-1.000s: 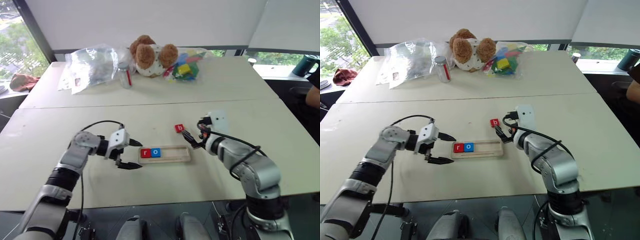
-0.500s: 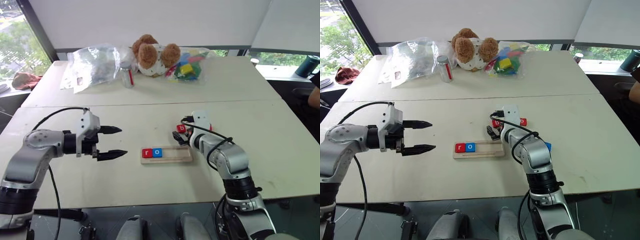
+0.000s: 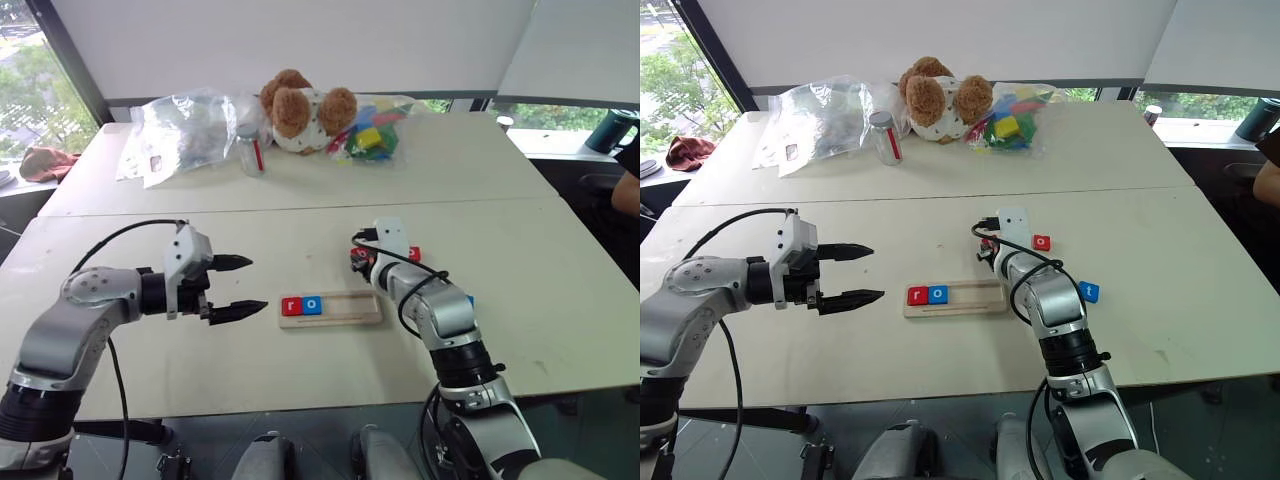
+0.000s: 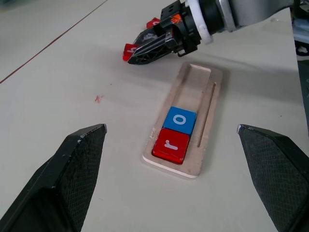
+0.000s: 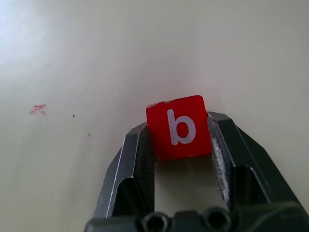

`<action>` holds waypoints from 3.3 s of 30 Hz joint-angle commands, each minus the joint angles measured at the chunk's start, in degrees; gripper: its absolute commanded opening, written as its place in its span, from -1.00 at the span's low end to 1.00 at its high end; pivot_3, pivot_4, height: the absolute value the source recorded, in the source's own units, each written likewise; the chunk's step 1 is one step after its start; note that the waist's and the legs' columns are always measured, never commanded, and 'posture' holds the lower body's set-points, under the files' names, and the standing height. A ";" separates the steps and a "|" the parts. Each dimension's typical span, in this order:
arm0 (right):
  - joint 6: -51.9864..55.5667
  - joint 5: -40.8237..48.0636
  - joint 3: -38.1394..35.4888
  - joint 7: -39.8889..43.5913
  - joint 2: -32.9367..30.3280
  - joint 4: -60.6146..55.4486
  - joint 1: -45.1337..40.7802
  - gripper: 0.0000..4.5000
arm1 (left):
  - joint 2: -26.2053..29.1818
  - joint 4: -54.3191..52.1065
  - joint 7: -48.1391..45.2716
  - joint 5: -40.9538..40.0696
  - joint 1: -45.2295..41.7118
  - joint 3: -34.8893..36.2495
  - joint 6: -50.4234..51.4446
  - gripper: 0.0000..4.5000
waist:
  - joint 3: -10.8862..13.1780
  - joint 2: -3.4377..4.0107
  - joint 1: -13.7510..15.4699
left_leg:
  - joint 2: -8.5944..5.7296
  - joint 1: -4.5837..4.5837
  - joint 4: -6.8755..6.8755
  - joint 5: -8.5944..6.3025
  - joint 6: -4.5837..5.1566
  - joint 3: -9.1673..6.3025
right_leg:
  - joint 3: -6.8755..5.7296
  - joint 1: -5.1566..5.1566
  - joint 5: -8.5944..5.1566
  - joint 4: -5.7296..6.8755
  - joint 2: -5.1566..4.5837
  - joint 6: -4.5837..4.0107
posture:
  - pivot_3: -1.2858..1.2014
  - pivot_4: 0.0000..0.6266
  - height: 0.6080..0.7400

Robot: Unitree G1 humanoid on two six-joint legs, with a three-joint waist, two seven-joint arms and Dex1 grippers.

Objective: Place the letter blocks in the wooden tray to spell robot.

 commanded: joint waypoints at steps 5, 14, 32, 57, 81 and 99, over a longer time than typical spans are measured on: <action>14.66 0.30 -5.95 -0.49 -5.47 -28.92 8.83 -0.48 | -0.61 -5.38 -1.53 -2.94 -1.55 -4.25 0.73 1.00 | 0.03 0.05 0.74 | -0.03 -0.11 0.00 0.00 0.00 -0.07 | -0.01 -0.01 0.00 -0.08 -0.04 0.00 | 0.03 -0.52 1.00; 37.26 -1.03 -14.62 -4.82 3.44 -50.71 18.65 -0.48 | -0.78 -0.25 -6.33 2.03 -5.68 -11.44 -4.64 1.00 | 0.03 0.07 0.24 | 0.01 -0.03 -0.02 -0.01 0.01 -0.08 | 0.02 -0.02 -0.01 0.02 0.08 -0.02 | 0.03 -0.52 1.00; 36.24 -2.13 -9.37 -5.31 4.88 -41.72 19.60 0.80 | -3.64 1.95 -5.80 2.59 -7.90 -12.16 -5.02 1.00 | 0.01 0.03 0.13 | -0.01 0.08 0.03 -0.01 0.01 -0.03 | -0.01 0.13 -0.02 0.02 0.20 -0.01 | 0.03 -0.52 1.00; -44.18 4.03 -4.56 62.74 -42.08 1.53 16.27 0.99 | 0.50 3.72 -11.05 3.36 -8.26 -11.23 -6.51 1.00 | 0.27 -0.08 0.20 | 0.01 0.24 0.08 -0.10 0.18 -0.02 | -0.08 0.53 -0.06 -0.30 0.19 0.09 | 0.03 -0.52 1.00; -58.37 0.80 0.91 70.54 -37.94 20.91 8.43 -0.48 | 1.68 2.56 -6.75 3.61 -5.00 -9.28 -6.23 1.00 | 0.33 -0.05 0.48 | 0.00 0.27 0.16 -0.09 0.14 -0.07 | -0.03 0.61 -0.05 -0.30 -0.04 0.07 | 0.03 -0.52 1.00; -29.63 -2.25 14.03 64.63 -25.64 3.99 -7.64 -0.48 | 6.31 3.72 -8.35 4.23 2.31 -4.59 -9.41 1.00 | 0.41 0.08 0.98 | -0.12 -0.11 0.10 -0.06 0.06 -0.10 | -0.03 0.18 -0.05 -0.28 -0.21 0.07 | 0.03 -0.52 1.00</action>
